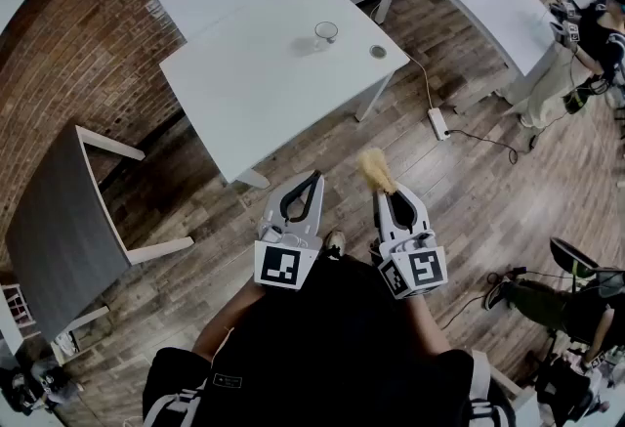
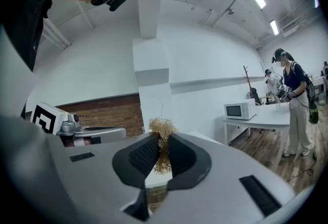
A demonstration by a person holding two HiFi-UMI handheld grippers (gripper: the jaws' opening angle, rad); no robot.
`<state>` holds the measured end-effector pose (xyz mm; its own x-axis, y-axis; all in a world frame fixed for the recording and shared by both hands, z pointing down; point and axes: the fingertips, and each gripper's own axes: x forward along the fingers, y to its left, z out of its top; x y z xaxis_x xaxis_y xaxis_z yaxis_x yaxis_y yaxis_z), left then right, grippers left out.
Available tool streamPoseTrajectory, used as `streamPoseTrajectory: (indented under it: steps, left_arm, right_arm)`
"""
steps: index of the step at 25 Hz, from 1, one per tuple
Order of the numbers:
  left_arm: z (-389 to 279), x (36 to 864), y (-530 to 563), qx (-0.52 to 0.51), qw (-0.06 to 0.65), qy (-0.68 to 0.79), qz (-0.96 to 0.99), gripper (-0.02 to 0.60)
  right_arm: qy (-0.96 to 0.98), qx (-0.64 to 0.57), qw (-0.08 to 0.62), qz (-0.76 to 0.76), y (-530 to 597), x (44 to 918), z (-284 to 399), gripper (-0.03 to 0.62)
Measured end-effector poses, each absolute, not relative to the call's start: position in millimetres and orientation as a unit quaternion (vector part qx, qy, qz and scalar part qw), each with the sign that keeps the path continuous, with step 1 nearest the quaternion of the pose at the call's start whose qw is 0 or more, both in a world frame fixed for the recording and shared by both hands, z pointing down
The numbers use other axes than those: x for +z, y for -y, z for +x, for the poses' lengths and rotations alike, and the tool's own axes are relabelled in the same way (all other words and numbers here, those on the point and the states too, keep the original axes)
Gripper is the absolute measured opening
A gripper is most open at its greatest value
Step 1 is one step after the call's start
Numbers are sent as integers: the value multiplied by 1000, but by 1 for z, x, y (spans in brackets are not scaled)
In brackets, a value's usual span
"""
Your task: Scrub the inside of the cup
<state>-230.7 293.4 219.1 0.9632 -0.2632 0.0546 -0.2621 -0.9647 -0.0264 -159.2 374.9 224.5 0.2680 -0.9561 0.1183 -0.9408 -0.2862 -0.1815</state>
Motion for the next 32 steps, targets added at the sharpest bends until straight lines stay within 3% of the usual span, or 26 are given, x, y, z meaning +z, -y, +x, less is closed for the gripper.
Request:
streamPoseTrajectory:
  steps: [32]
  left_arm:
    - [-172, 229, -331, -47, 22, -174, -983, 5]
  right_arm:
    - [-623, -113, 57, -772, -411, 236, -87, 31]
